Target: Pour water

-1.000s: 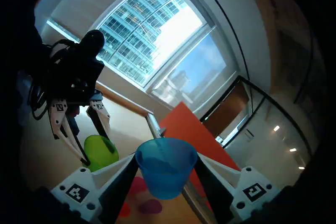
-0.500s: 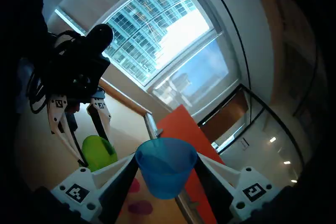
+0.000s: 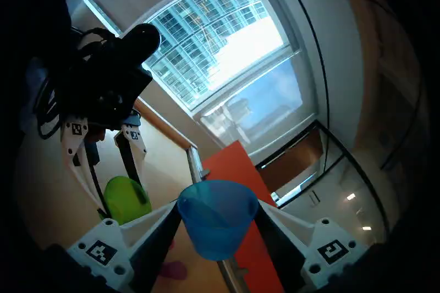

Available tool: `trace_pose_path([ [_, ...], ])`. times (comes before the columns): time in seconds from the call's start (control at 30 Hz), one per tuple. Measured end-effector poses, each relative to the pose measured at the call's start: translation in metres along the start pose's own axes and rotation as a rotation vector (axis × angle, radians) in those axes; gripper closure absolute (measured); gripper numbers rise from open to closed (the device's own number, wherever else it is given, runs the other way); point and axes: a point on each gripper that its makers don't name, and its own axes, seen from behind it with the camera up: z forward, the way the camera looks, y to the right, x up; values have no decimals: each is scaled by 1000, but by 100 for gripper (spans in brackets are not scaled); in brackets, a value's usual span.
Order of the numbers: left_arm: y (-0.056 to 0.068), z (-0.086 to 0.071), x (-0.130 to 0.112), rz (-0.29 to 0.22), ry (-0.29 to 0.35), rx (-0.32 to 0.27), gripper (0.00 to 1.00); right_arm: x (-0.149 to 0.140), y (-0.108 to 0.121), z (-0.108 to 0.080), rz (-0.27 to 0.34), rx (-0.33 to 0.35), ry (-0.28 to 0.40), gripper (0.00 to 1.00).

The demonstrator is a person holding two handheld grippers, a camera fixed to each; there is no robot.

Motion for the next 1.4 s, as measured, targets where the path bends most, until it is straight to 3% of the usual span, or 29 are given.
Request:
trace_pose_path([
  [0.87,2,-1,3,2,10,-9,11,4,3,11,-174,-2,-13,9],
  [1.4,3,0,3,5,9,-10,11,4,6,14,-231,-8,-14,9],
])
